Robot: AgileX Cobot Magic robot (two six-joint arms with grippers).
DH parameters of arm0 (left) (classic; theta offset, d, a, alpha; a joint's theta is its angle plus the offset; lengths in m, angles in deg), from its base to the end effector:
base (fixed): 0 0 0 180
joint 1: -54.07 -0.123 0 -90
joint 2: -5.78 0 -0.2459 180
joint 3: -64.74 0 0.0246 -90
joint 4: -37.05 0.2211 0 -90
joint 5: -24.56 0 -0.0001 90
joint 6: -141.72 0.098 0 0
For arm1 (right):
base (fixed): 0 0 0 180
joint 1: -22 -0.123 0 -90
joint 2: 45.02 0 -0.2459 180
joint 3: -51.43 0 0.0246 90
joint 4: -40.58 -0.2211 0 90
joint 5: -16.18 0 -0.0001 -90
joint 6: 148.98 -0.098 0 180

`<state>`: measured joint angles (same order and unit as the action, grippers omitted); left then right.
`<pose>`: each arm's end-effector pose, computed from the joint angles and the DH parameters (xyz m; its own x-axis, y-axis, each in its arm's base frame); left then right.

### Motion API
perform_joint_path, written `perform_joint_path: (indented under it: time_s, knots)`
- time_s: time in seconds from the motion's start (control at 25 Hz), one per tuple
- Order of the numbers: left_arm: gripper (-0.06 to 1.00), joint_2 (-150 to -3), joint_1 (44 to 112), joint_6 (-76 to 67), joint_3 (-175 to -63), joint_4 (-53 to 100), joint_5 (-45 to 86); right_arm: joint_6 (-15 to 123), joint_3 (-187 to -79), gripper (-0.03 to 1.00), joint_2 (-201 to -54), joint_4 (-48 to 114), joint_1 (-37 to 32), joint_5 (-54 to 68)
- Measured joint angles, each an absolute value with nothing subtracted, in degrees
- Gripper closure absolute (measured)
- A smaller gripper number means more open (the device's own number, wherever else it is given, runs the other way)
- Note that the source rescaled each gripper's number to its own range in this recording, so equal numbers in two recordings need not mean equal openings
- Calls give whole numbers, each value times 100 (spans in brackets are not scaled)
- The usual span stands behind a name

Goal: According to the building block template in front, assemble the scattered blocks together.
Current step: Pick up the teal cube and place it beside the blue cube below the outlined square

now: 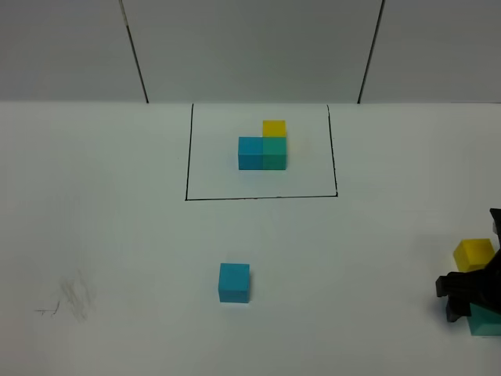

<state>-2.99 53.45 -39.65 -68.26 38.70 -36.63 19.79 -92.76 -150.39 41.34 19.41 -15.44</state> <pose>0.0132 0.0026 0.2607 -0.4528 -0.0149 -0.8915 -0.0378 0.9993 0.0025 0.2349 0.0099 0.1060 -0.9824 0.1394 -0.1245 0.1385 0.9902 0.0162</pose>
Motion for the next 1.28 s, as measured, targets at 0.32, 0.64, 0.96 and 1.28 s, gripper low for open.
perform_joint_path:
  time_s: [0.32,0.64,0.96,1.28]
  knots:
    - [57,-299,5345,-3965,-6826,3870,-3663,2114,-9265,66,-15154,4138,1941,-1425]
    - [57,-299,5345,-3965,-6826,3870,-3663,2421,-9270,66,-14195,4125,1892,-2010]
    - [57,-299,5345,-3965,-6826,3870,-3663,5114,-9862,66,-13461,3818,860,-2872]
    - [57,-299,5345,-3965,-6826,3870,-3663,7269,-11074,66,-14658,3717,-277,-3426]
